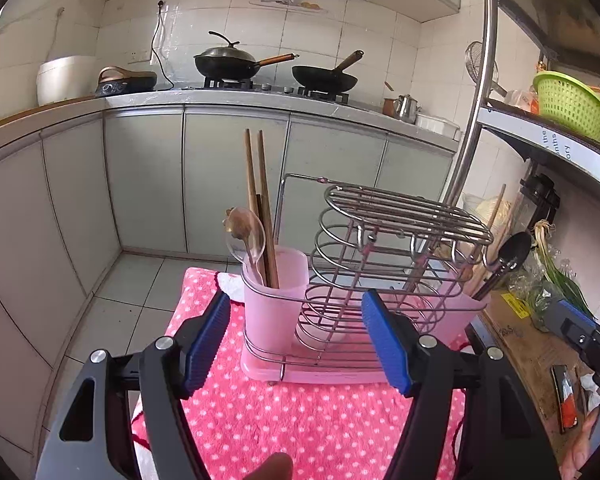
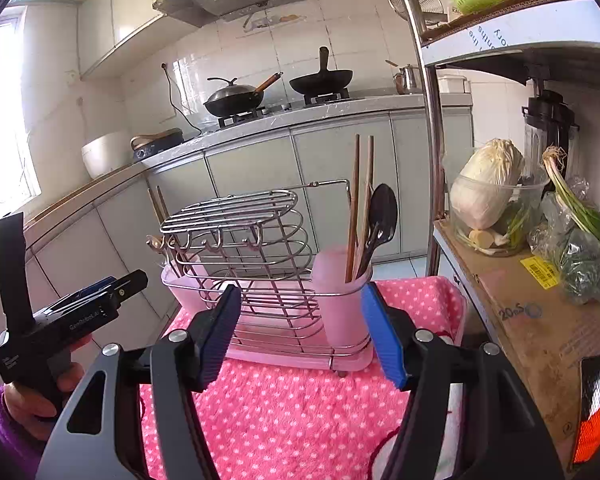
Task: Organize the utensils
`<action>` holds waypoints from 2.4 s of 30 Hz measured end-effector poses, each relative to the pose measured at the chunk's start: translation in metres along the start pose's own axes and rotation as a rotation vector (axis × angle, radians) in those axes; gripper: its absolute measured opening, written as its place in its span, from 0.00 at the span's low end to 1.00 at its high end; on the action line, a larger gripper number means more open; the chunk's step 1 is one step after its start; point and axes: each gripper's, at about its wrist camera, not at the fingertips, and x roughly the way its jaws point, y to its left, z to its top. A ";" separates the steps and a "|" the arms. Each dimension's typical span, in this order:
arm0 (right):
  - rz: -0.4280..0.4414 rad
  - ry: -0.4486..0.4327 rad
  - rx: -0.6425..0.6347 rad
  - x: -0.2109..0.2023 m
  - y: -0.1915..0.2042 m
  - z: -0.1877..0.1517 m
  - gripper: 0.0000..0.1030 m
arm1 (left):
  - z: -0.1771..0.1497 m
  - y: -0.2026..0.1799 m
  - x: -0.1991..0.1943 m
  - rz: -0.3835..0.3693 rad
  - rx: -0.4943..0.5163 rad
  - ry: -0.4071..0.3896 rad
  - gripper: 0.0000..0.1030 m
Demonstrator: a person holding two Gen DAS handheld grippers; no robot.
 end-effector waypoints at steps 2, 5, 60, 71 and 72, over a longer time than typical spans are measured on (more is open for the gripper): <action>-0.015 0.001 0.004 -0.002 0.002 -0.007 0.63 | -0.004 -0.004 -0.006 -0.009 0.007 0.003 0.65; -0.042 0.000 0.003 -0.005 0.005 -0.017 0.67 | -0.013 -0.009 -0.014 -0.027 0.016 0.012 0.66; -0.058 0.021 -0.065 0.000 0.043 -0.058 0.68 | -0.054 -0.027 -0.049 -0.001 0.067 0.027 0.66; -0.056 0.031 -0.062 0.003 0.042 -0.061 0.68 | -0.056 -0.027 -0.047 0.000 0.068 0.029 0.66; -0.056 0.032 -0.063 0.003 0.042 -0.061 0.68 | -0.055 -0.027 -0.047 0.000 0.068 0.029 0.66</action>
